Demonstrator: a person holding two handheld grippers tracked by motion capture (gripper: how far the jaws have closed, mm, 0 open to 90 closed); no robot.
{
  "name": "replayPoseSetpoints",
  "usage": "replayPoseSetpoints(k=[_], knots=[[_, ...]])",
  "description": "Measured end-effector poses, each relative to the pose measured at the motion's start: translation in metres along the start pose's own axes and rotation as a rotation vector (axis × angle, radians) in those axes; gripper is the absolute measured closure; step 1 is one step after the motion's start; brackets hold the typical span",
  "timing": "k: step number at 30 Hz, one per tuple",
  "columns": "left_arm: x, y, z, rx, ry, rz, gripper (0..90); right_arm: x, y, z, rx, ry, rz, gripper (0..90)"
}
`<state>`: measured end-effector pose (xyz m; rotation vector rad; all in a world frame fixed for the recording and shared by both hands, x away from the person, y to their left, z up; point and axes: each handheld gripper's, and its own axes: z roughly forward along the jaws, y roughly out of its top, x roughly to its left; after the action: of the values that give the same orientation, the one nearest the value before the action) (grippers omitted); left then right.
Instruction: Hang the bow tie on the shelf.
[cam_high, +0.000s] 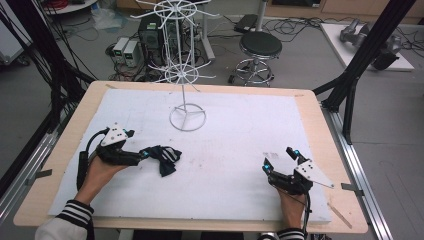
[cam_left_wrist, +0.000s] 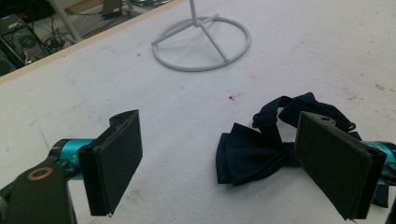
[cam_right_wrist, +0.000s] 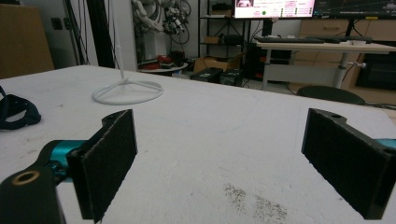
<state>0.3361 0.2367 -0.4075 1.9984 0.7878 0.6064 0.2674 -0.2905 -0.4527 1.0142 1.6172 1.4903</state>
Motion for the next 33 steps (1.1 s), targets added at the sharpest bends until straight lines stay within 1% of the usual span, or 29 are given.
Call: replayPoseSetpoints(k=[2,3,4,5,6,7,8,9,10,11,12,14,16,17,19,20,22,27,28,29,33], knots=[[-0.002,0.003,0.004,0.025,-0.010,0.020,17.6,0.000,0.000,-0.001,-0.002,-0.001,0.005,9.4],[-0.002,0.003,0.004,0.025,-0.010,0.020,18.1,0.000,0.000,-0.001,-0.004,-0.002,0.001,9.5],[-0.003,0.004,0.006,0.040,-0.015,0.030,18.5,0.000,0.000,-0.001,-0.007,-0.003,0.001,9.4],[-0.005,0.006,0.011,0.072,-0.023,0.050,18.5,0.000,0.000,-0.001,-0.008,-0.004,0.002,9.4],[-0.006,0.007,0.013,0.086,-0.025,0.054,18.6,0.000,0.000,-0.001,-0.009,-0.004,0.002,9.4],[-0.007,0.009,0.015,0.106,-0.023,0.071,18.6,0.000,0.000,-0.001,-0.009,-0.004,0.003,9.4],[-0.009,0.010,0.017,0.122,-0.023,0.080,18.7,0.000,0.000,-0.001,-0.009,-0.004,0.002,9.4],[-0.010,0.011,0.019,0.137,-0.023,0.092,18.9,0.000,0.000,-0.001,-0.010,-0.004,0.004,9.5],[-0.010,0.011,0.019,0.137,-0.023,0.092,19.0,0.000,0.000,-0.001,-0.010,-0.007,0.002,9.5],[-0.012,0.013,0.022,0.157,-0.028,0.101,19.0,0.000,0.000,-0.001,-0.010,-0.006,0.002,9.4],[-0.012,0.014,0.024,0.165,-0.032,0.111,19.2,0.000,0.000,-0.001,-0.010,-0.006,0.003,9.4],[-0.013,0.015,0.025,0.168,-0.030,0.108,19.6,0.000,0.000,-0.001,-0.011,-0.005,0.001,9.5],[-0.015,0.018,0.029,0.185,-0.038,0.113,19.6,0.000,0.000,-0.001,-0.011,-0.005,0.002,9.4],[-0.014,0.019,0.030,0.197,-0.042,0.123,19.7,0.000,0.000,-0.001,-0.011,-0.005,0.003,9.4],[-0.015,0.019,0.032,0.202,-0.042,0.120,20.1,0.000,0.000,-0.001,-0.012,-0.004,0.002,9.4],[-0.015,0.019,0.035,0.217,-0.041,0.119,20.1,0.000,0.000,-0.001,-0.012,-0.005,0.001,9.5],[-0.016,0.020,0.037,0.229,-0.041,0.125,20.2,0.000,0.000,-0.001,-0.012,-0.004,0.002,9.5],[-0.019,0.021,0.043,0.246,-0.042,0.123,21.2,0.000,0.000,-0.001,-0.012,-0.004,0.003,9.4],[-0.018,0.021,0.044,0.256,-0.044,0.134,21.2,0.000,0.000,-0.001,-0.012,-0.004,0.003,9.4],[-0.020,0.021,0.045,0.253,-0.046,0.125,21.3,0.000,0.000,-0.001,-0.012,-0.004,0.002,9.4],[-0.022,0.022,0.048,0.275,-0.055,0.138,23.8,-0.001,0.000,-0.001,-0.014,-0.004,0.000,9.4]])
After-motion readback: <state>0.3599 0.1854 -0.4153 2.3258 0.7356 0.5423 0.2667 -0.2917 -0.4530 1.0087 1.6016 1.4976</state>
